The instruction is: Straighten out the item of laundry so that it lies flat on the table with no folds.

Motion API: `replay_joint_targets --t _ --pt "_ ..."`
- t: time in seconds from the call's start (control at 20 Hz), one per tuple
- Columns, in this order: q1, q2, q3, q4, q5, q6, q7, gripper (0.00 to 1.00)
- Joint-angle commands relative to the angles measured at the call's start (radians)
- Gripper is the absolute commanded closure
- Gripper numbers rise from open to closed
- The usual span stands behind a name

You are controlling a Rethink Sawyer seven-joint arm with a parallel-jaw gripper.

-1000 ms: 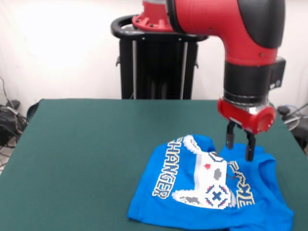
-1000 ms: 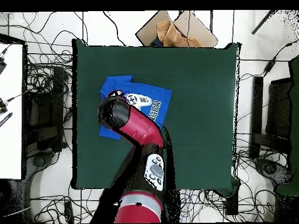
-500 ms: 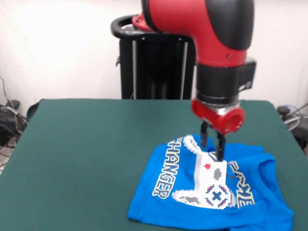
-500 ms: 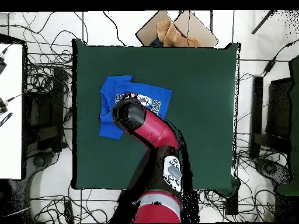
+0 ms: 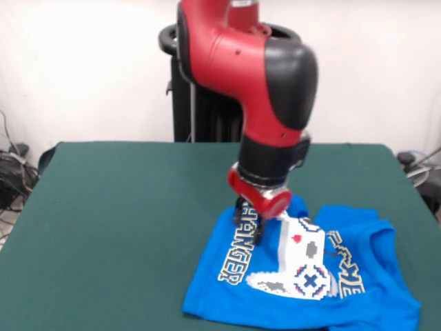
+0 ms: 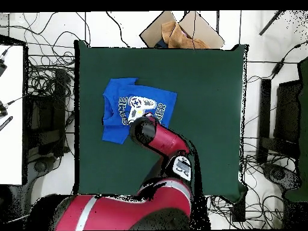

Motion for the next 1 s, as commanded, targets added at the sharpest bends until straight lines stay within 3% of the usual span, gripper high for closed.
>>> replay_joint_targets --t 0.05,0.15,0.3,0.45,0.55,0.8,1.0 --pt "-0.068 0.024 0.047 0.067 -0.081 0.087 0.042 0.00" --pt "-0.103 -0.012 0.065 0.121 -0.114 0.073 0.039 0.00" --pt "-0.160 -0.028 0.093 0.190 -0.183 -0.076 0.061 0.00" --pt "-0.158 0.032 0.017 0.125 -0.278 -0.233 0.063 0.00" --pt "-0.207 0.086 0.020 0.047 -0.334 -0.279 0.029 0.00" --pt "-0.325 0.123 0.145 -0.029 -0.423 -0.287 0.027 0.00" --pt "-0.335 0.051 0.169 -0.018 -0.430 -0.191 0.058 0.00"
